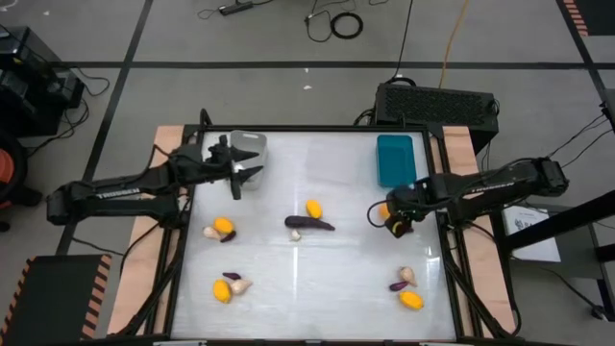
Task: Sort produce into baskets
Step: Put the garlic into the gray bin
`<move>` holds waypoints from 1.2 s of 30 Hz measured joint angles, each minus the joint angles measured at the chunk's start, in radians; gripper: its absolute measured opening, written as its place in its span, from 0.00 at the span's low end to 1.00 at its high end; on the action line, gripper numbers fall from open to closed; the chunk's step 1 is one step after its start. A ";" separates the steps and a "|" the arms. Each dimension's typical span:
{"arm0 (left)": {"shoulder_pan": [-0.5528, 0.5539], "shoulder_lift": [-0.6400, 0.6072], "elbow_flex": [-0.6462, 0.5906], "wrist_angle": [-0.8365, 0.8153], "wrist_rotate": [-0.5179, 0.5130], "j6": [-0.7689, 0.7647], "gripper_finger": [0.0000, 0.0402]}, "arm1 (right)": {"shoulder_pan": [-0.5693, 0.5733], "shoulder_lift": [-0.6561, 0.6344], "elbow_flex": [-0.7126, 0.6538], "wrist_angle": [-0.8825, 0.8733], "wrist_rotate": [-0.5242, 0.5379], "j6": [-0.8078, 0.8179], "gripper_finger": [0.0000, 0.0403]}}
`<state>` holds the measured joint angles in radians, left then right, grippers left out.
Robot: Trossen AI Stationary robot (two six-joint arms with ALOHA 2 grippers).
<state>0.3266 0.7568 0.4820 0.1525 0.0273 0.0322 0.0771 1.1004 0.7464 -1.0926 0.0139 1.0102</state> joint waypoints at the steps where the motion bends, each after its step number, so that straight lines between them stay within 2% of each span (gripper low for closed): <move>1: -0.002 0.008 0.000 0.007 0.000 0.000 0.51 | -0.003 0.001 0.000 -0.001 0.012 0.000 0.51; 7: -0.002 0.053 0.000 -0.004 0.000 0.000 0.51 | -0.046 0.045 0.000 -0.030 0.002 -0.046 0.53; 20: -0.033 0.097 0.000 -0.002 0.000 -0.009 0.51 | -0.155 0.213 0.000 -0.026 -0.053 -0.268 0.70; 36: -0.041 0.097 0.000 -0.003 0.000 -0.001 0.51 | -0.189 0.399 0.000 0.005 -0.085 -0.413 0.69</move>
<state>0.2854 0.8536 0.4820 0.1497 0.0269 0.0315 -0.1120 1.4990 0.7460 -1.0873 -0.0713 0.5971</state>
